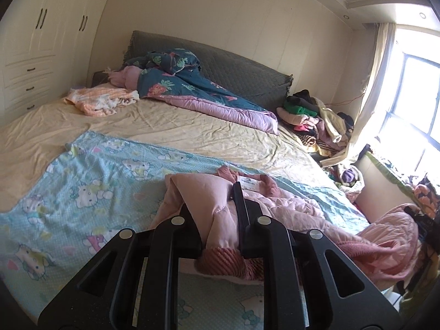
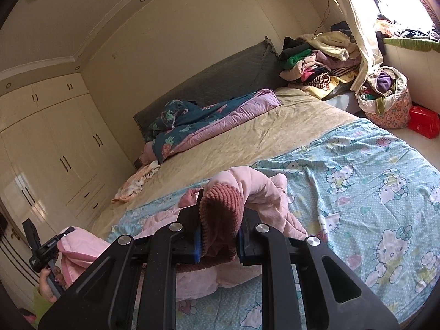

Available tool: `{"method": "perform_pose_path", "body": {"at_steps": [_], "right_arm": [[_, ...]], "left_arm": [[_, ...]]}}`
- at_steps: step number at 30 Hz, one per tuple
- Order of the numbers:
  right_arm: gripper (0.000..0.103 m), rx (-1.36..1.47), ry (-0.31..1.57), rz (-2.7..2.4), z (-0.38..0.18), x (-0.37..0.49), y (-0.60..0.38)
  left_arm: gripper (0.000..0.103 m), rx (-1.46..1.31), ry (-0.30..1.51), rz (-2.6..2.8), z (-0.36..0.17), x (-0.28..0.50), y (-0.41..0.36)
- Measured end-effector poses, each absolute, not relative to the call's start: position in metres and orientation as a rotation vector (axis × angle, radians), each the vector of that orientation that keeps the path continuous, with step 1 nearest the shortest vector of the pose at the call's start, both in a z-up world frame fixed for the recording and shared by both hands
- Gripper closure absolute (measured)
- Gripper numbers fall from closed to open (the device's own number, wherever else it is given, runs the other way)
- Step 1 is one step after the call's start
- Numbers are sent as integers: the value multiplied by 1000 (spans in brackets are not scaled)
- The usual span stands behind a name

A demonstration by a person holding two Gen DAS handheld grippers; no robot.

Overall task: Fold large clothes
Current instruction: 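Lift the hem with both grippers and carry it toward the collar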

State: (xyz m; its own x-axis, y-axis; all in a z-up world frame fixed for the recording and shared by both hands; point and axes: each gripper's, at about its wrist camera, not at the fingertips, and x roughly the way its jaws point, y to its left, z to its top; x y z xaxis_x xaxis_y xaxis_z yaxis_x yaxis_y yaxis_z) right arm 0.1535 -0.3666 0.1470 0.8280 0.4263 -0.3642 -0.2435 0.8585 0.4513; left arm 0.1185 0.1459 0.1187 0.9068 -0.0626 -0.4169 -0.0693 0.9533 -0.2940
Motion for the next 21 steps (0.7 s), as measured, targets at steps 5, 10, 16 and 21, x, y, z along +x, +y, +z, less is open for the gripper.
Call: {"method": "perform_pose_path", "body": {"at_steps": [5, 10, 16, 21], "right_arm": [[86, 417, 491, 338, 145, 180, -366], [86, 430, 505, 309, 142, 203, -367], [86, 423, 524, 282, 142, 232, -364], [86, 408, 548, 257, 140, 256, -360]], "left_arm": [[93, -279, 446, 35, 121, 143, 143], [93, -269, 456, 49, 123, 162, 145], [92, -250, 468, 72, 124, 184, 145], [92, -222, 480, 98, 119, 203, 145]]}}
